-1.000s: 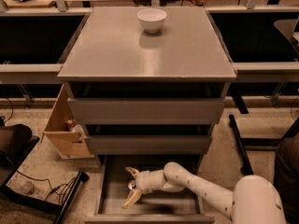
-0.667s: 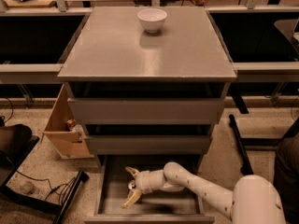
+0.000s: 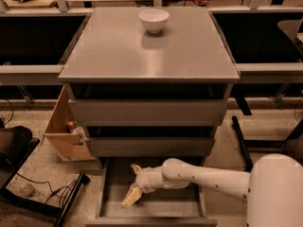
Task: Place pepsi can into bottom drawer
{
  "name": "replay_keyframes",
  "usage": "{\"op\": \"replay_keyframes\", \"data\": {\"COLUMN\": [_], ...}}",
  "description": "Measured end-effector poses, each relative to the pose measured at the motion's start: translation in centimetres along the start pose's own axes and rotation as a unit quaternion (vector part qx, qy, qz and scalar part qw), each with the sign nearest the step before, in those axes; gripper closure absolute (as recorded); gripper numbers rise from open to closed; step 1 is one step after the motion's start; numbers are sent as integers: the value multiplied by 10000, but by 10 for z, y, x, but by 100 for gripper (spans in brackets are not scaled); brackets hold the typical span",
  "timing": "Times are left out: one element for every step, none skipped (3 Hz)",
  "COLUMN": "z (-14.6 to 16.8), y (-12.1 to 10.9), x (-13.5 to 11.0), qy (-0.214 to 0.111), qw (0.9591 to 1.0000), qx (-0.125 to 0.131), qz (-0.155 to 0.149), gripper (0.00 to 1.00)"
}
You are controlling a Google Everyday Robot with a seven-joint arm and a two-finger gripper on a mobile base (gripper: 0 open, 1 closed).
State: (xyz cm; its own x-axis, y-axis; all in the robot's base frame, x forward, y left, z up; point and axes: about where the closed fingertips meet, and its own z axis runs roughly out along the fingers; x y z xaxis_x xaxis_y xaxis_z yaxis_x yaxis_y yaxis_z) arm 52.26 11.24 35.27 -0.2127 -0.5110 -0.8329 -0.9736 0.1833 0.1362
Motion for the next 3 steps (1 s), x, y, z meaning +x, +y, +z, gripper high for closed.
{"op": "replay_keyframes", "data": {"z": [2, -14, -81], "y": [19, 20, -15], "x": [-26, -30, -41], "qy": [598, 1233, 1620], "qw": [9975, 9843, 9406], "qx": [222, 803, 2310], "qz": [289, 974, 1890], "gripper": [0, 0, 0]}}
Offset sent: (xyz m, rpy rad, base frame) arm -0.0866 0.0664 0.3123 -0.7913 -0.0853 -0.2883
